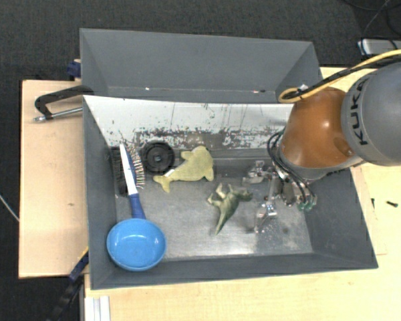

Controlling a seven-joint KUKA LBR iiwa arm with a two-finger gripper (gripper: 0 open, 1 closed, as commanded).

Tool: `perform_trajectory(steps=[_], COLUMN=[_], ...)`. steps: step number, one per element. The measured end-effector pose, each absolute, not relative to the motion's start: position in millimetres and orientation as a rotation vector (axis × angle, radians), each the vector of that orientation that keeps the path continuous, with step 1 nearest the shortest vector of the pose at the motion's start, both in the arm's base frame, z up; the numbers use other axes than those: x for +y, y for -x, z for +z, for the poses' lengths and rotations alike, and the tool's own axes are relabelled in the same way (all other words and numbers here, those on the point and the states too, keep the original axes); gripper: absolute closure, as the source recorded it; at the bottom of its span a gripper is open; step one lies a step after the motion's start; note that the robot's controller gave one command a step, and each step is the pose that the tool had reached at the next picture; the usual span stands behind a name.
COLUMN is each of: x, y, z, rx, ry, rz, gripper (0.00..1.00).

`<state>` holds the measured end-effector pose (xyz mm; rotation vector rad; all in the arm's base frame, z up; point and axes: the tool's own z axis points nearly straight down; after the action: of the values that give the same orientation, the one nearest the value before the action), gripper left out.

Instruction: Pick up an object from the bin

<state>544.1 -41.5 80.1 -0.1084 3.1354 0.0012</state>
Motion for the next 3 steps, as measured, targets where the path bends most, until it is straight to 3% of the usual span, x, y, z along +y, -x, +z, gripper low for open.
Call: perform_trajectory(steps=[1, 2, 3], x=[-42, -44, -81], y=[-543.4, -552.1, -534.1], z=[81, 189, 140], rx=[3.137, 3.127, 3.083], ry=[0.109, -0.031, 0.62], rz=[0.001, 0.0, 0.001], gripper=[1.0, 1.0, 1.0])
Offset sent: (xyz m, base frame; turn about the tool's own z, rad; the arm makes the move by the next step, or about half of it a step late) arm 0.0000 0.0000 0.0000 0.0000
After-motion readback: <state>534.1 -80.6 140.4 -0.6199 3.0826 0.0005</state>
